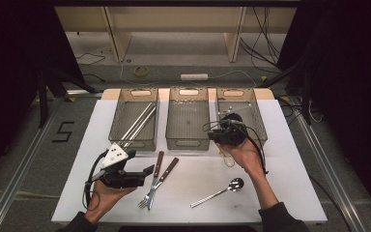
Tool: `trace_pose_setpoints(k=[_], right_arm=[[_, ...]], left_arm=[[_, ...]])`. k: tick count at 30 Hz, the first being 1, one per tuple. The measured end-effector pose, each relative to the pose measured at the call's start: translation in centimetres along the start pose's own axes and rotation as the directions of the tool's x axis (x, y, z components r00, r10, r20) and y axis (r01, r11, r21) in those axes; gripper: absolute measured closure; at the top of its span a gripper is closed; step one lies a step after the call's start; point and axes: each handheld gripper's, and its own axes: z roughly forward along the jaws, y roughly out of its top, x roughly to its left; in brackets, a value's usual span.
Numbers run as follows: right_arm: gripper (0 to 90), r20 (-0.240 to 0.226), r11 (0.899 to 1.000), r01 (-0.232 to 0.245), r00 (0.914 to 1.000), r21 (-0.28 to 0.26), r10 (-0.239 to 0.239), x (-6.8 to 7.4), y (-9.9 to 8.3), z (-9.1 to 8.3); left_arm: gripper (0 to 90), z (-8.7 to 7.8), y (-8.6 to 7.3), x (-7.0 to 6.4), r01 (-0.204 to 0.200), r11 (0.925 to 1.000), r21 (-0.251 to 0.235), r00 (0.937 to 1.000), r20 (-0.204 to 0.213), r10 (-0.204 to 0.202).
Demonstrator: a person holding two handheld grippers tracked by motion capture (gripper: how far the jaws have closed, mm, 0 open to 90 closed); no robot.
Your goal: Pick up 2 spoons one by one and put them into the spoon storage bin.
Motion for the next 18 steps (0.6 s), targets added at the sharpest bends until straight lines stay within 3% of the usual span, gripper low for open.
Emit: trace_pose_setpoints(k=[9, 18], right_arm=[[74.6, -0.006, 0.999, 0.013, 0.9999, -0.041, -0.013, 0.2, 3.5, 1.1], [74.5, -0.014, 0.998, -0.008, 0.9999, -0.058, 0.007, 0.0, 6.2, 2.7]], left_arm=[[15.9, -0.5, -0.1, 0.1, 0.012, 0.9998, -0.014, 0.9999, 0.003, -0.012], [15.9, -1.1, -0.4, 0.3, 0.021, 0.9996, -0.021, 0.9998, -0.003, -0.021]])
